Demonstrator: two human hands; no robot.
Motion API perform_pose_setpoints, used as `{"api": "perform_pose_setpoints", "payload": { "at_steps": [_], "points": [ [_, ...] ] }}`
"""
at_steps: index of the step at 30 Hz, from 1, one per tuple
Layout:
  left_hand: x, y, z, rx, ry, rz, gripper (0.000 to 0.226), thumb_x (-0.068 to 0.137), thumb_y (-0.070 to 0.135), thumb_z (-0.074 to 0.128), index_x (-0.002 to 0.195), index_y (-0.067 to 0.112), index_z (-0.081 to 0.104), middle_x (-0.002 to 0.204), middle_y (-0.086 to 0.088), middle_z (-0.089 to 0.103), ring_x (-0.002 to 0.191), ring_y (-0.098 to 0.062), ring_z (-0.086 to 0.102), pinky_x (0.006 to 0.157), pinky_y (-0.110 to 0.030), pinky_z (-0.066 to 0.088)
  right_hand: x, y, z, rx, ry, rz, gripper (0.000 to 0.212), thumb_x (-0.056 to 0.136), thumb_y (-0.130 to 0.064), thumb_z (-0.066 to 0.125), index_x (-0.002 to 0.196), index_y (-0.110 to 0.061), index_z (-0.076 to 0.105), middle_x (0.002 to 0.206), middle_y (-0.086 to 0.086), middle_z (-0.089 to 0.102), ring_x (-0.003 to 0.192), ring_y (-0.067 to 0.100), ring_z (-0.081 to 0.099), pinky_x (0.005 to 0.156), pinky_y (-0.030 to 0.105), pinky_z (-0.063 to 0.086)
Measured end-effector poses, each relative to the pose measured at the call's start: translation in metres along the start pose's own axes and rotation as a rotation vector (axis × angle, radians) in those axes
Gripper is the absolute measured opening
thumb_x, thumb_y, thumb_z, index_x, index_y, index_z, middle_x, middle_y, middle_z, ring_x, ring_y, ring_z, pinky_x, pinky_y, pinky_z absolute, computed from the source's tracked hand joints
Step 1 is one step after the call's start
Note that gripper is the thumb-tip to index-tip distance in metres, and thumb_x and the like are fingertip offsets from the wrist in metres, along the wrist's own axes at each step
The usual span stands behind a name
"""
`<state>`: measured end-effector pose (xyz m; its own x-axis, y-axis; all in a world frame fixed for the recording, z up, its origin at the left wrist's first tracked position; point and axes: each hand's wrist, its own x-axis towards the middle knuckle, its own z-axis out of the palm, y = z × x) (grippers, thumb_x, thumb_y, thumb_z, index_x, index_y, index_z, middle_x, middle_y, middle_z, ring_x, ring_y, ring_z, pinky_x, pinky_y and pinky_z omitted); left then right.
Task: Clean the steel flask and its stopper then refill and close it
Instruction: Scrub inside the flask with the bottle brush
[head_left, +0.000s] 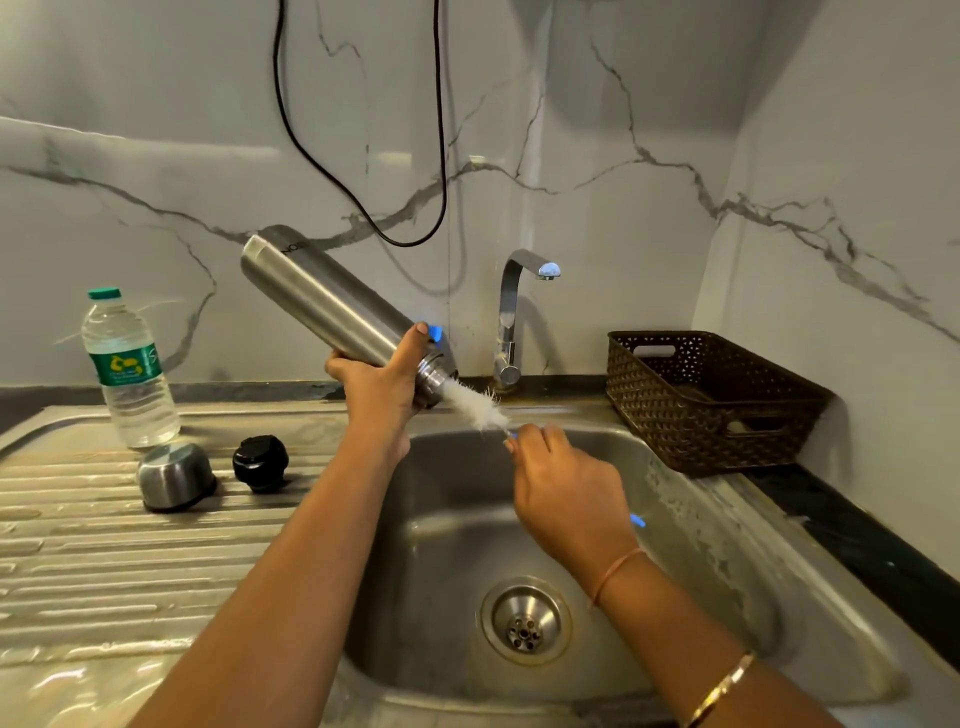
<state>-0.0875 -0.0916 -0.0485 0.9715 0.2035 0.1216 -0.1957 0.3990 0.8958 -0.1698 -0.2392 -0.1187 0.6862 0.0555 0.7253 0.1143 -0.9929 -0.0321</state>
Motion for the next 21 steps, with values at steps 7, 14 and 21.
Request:
{"api": "perform_pose_setpoints", "payload": {
  "at_steps": [7,14,21],
  "points": [
    [0.002,0.003,-0.005,-0.037,-0.054,-0.037,0.071,0.078,0.021,0.076,0.127,0.015,0.025,0.109,-0.007,0.052,0.092,-0.022,0.064,0.081,-0.05,0.056,0.017,0.009,-0.019,1.427,-0.765,0.698,0.034,0.101,-0.03,0.037,0.077,-0.013,0.055,0.049,-0.004,0.028,0.033,0.003,0.019,0.033,0.014,0.014],
    [0.0,-0.006,0.002,0.005,-0.031,-0.003,0.07,0.079,0.023,0.076,0.124,0.014,0.023,0.103,-0.002,0.052,0.087,-0.02,0.064,0.072,-0.042,0.058,0.002,0.0,-0.012,0.542,-0.383,0.25,0.031,0.098,-0.041,0.039,0.082,-0.019,0.056,0.057,-0.008,0.052,0.049,0.01,0.049,0.05,0.027,0.035],
    [0.0,-0.003,0.003,-0.059,0.029,-0.09,0.072,0.077,0.024,0.078,0.125,0.013,0.025,0.105,-0.008,0.053,0.093,-0.026,0.066,0.077,-0.047,0.058,0.004,-0.01,-0.009,-0.049,-0.09,0.006,0.022,0.088,-0.018,0.039,0.087,-0.014,0.061,0.071,0.006,0.061,0.052,0.03,0.061,0.043,0.027,0.033]
  ]
}}
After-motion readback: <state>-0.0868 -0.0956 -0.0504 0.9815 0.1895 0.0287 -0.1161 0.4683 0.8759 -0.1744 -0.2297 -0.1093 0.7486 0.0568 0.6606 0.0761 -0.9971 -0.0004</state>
